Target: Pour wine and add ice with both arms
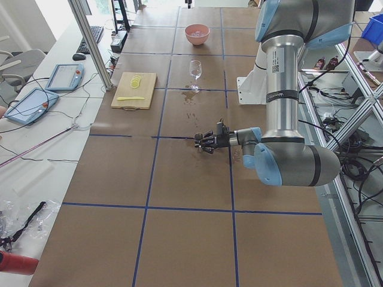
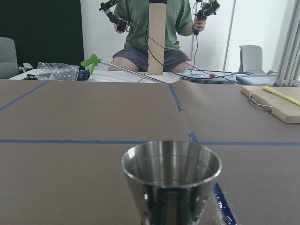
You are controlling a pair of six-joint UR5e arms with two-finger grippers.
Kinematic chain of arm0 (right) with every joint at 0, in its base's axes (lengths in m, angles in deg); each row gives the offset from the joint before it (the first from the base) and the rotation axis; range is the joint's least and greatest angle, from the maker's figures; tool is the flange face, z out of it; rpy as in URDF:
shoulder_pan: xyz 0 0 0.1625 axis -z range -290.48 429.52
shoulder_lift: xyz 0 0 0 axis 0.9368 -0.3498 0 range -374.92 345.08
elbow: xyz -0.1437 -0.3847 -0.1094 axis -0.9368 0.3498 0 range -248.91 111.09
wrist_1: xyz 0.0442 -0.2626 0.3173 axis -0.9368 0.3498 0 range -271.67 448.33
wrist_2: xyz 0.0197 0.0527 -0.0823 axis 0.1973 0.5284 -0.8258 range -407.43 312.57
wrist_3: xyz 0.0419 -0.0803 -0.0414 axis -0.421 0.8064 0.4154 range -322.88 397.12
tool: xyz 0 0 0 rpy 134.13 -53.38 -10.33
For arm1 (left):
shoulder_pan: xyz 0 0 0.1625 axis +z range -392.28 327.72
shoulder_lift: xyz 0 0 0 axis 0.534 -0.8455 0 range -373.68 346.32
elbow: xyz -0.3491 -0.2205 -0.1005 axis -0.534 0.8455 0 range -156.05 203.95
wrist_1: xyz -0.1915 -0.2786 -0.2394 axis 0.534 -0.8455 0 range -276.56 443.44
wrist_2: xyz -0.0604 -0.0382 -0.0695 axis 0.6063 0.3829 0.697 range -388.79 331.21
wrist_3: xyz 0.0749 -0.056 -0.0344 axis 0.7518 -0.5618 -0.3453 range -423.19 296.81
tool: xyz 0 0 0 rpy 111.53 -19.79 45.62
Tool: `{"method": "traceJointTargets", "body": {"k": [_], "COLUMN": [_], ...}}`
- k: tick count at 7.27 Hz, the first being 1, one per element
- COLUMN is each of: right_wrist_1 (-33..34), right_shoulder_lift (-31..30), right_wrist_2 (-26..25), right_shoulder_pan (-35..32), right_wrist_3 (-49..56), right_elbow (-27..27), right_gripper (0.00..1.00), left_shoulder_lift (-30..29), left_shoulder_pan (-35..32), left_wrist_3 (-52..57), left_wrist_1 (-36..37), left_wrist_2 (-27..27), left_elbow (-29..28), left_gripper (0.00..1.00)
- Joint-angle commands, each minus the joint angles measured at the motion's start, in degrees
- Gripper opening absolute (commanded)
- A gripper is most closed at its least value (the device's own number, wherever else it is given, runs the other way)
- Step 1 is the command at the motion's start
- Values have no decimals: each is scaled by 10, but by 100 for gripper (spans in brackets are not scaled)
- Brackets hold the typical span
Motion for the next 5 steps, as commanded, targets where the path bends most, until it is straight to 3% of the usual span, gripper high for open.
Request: {"method": "traceJointTargets", "body": {"k": [1, 3, 5], "right_wrist_1": [0, 0, 0], "right_shoulder_lift": [0, 0, 0], "right_wrist_2": [0, 0, 0], "right_shoulder_pan": [0, 0, 0], "right_wrist_3": [0, 0, 0], "right_elbow": [0, 0, 1], "right_gripper": [100, 100, 100], "left_shoulder_lift": [1, 2, 10], "left_shoulder_pan": [0, 0, 0], "left_wrist_3": [5, 36, 60], "left_wrist_1": [-1, 0, -15], "left_wrist_2": [3, 4, 55], "left_elbow": [5, 6, 13], "left_gripper": [98, 100, 100]}}
